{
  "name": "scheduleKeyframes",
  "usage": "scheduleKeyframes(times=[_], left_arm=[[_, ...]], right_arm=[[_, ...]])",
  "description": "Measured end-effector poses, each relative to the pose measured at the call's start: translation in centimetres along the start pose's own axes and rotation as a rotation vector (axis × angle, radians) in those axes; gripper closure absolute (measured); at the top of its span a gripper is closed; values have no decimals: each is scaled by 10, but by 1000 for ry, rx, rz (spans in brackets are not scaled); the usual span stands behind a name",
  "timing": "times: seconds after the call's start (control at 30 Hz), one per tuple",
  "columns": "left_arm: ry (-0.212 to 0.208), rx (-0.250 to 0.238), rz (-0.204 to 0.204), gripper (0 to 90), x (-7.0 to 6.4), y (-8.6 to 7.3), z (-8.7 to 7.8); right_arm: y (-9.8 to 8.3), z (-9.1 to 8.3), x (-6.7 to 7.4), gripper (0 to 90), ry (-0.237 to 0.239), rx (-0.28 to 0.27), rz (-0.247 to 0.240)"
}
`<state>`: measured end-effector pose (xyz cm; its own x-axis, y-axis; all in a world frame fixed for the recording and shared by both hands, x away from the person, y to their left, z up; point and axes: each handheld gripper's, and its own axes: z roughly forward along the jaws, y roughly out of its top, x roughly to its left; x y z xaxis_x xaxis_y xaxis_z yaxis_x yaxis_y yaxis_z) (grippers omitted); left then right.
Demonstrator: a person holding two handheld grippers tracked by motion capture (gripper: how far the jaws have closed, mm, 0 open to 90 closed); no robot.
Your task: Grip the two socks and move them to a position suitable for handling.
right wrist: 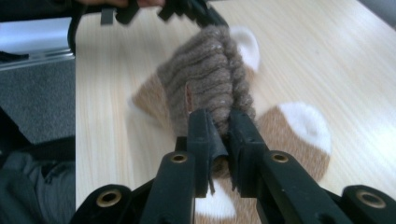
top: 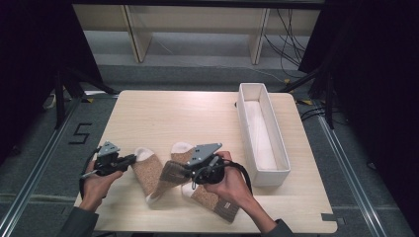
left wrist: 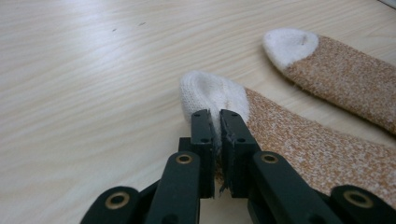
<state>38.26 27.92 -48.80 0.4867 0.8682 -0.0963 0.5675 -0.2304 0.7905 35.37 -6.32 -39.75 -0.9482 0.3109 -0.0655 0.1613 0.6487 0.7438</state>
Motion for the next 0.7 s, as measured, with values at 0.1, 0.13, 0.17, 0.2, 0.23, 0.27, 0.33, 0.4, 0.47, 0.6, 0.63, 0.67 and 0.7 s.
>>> scheduleKeyframes(times=[0.1, 0.13, 0.17, 0.2, 0.23, 0.27, 0.33, 0.4, 0.47, 0.6, 0.63, 0.67, 0.7], left_arm=[[-10, 15, -9, 840, 2, -11, -4], [-15, 5, -23, 840, 1, -15, -4], [-15, 6, -23, 840, 0, -17, -5], [-14, 31, 0, 840, 0, -17, -7], [-13, 17, -5, 840, -2, -19, -7], [-17, 28, 7, 839, -3, -20, -8], [-23, 20, 13, 840, -6, -22, -8], [-22, 33, 26, 839, -8, -22, -11], [-29, 26, 30, 838, -10, -23, -14], [-37, 9, 5, 837, -12, -26, -19], [-41, -7, -8, 837, -13, -28, -20], [-44, 7, 7, 837, -13, -28, -22], [-50, -8, -2, 837, -15, -28, -23]], right_arm=[[-18, 0, 4, 806, -8, 25, -1], [-25, 0, 6, 806, 2, 35, -1], [-34, 2, 9, 806, 8, 47, 6], [-41, 3, 11, 804, 6, 60, 8], [-46, 4, 12, 804, 3, 69, 14], [-53, 5, 12, 803, -2, 81, 34], [-64, 9, 10, 795, -2, 94, 70], [-69, 8, 8, 784, 6, 95, 92], [-72, 2, 8, 765, 5, 95, 100], [-81, -9, 13, 736, 1, 100, 130], [-84, -12, 15, 736, -10, 99, 142], [-88, -14, 16, 736, -12, 99, 158], [-91, -17, 17, 736, -10, 105, 162]])
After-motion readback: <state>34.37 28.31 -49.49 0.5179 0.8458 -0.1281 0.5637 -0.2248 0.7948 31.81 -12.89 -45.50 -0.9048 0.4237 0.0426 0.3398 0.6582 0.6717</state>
